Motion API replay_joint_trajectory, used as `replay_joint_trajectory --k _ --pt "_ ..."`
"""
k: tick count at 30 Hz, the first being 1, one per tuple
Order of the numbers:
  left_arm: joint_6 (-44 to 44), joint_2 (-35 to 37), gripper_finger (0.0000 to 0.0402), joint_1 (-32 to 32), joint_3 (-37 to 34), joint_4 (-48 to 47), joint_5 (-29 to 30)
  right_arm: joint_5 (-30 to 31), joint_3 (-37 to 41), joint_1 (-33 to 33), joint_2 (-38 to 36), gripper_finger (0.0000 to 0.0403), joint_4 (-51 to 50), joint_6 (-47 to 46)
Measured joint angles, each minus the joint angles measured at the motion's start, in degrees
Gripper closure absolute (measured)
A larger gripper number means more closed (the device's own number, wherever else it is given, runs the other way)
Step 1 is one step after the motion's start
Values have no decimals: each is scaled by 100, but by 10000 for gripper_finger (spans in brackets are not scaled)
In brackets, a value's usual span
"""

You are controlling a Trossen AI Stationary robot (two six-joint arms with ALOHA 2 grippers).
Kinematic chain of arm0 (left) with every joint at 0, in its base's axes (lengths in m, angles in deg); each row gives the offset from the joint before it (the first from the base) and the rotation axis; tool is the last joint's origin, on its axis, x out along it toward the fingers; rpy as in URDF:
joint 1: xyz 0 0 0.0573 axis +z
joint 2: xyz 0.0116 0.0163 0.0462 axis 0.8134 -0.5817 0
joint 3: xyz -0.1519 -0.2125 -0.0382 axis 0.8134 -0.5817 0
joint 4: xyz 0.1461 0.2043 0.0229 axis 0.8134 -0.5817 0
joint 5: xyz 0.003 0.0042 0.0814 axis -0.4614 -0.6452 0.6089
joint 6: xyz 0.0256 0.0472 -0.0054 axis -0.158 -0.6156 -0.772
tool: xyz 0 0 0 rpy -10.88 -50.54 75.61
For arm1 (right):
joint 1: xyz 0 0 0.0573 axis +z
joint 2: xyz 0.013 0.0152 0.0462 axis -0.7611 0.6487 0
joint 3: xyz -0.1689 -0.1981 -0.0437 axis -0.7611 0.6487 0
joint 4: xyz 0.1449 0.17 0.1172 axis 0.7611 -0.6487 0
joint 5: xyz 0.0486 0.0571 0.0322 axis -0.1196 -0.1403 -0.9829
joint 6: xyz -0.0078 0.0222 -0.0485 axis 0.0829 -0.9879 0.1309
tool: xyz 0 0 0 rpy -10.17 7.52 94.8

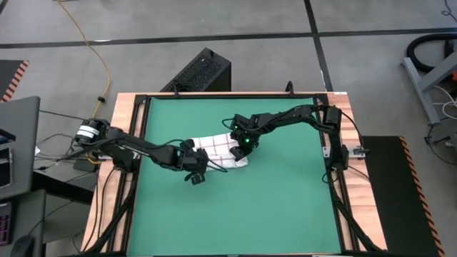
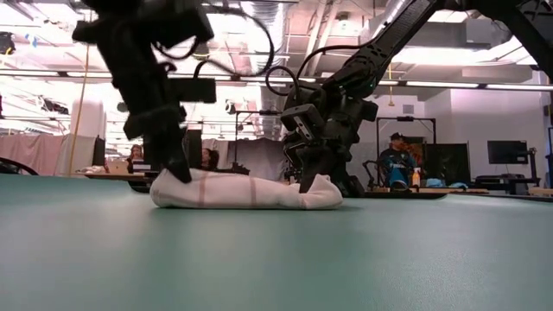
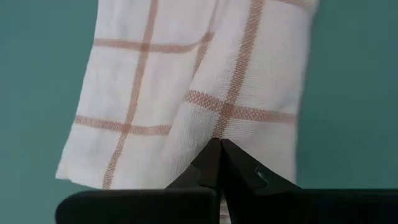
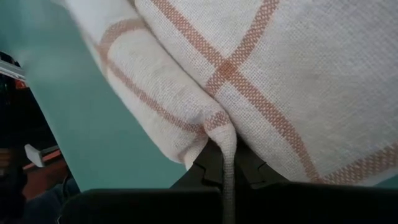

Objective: Roll towel
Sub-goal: Roll the white towel

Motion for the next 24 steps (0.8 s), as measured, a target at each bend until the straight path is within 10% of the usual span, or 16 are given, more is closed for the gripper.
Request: replay_joint_trajectory --k 24 --pt "182 18 401 445 -946 901 -1496 604 16 -390 -1546 210 -602 3495"
